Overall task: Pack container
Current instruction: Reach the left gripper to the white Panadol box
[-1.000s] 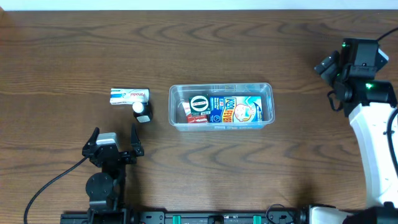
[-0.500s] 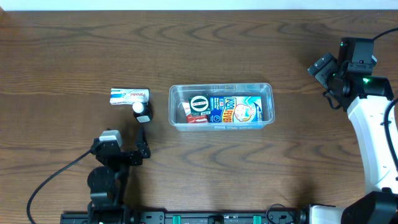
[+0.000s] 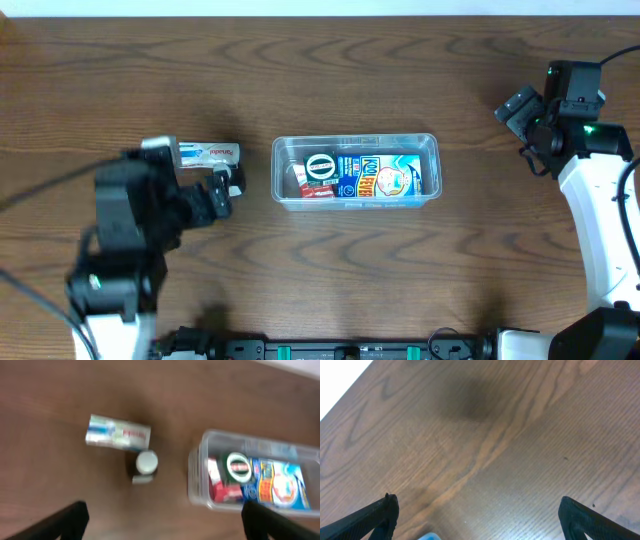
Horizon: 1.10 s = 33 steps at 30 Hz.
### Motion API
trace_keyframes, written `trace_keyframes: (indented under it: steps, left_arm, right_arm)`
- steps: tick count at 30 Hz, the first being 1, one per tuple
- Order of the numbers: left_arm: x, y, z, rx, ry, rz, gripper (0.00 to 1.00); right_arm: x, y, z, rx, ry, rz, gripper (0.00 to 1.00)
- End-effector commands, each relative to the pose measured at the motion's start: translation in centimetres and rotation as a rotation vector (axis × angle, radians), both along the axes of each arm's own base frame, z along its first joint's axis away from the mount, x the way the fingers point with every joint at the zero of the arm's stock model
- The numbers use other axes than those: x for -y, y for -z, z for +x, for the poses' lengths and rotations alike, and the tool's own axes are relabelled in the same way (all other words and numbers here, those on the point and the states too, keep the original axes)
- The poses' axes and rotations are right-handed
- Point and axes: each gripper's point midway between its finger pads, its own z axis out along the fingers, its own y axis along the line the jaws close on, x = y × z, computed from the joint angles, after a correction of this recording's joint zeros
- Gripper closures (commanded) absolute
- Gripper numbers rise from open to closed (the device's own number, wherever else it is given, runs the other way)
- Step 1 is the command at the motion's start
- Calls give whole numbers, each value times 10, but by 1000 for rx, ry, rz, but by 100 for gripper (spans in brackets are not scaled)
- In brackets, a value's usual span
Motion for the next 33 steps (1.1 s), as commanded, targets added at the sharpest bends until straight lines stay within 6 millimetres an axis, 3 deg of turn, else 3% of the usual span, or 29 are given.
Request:
trace_keyframes:
  steps: [1, 5, 10, 15, 22, 25, 30, 33]
  left_arm:
    - [3, -22, 16, -103, 53, 25, 2]
    - [2, -25, 36, -200, 56, 22, 2]
    - [2, -2, 53, -273, 57, 19, 2]
    - [2, 4, 72, -249, 57, 19, 2]
    - [1, 7, 80, -245, 53, 18, 2]
    - [-3, 6, 93, -226, -71, -60, 2]
    - [-51, 11, 103, -217, -662, -258, 2]
    - [-66, 21, 109, -210, -840, -321, 2]
  right_arm:
    - [2, 2, 0, -3, 16, 3, 1]
    - [2, 2, 0, -3, 16, 3, 1]
    - [2, 2, 0, -3, 16, 3, 1]
    - [2, 2, 0, -4, 16, 3, 1]
    - [2, 2, 0, -4, 16, 3, 1]
    - [2, 2, 0, -3, 16, 3, 1]
    - [2, 2, 0, -4, 16, 3, 1]
    - [2, 2, 0, -3, 16, 3, 1]
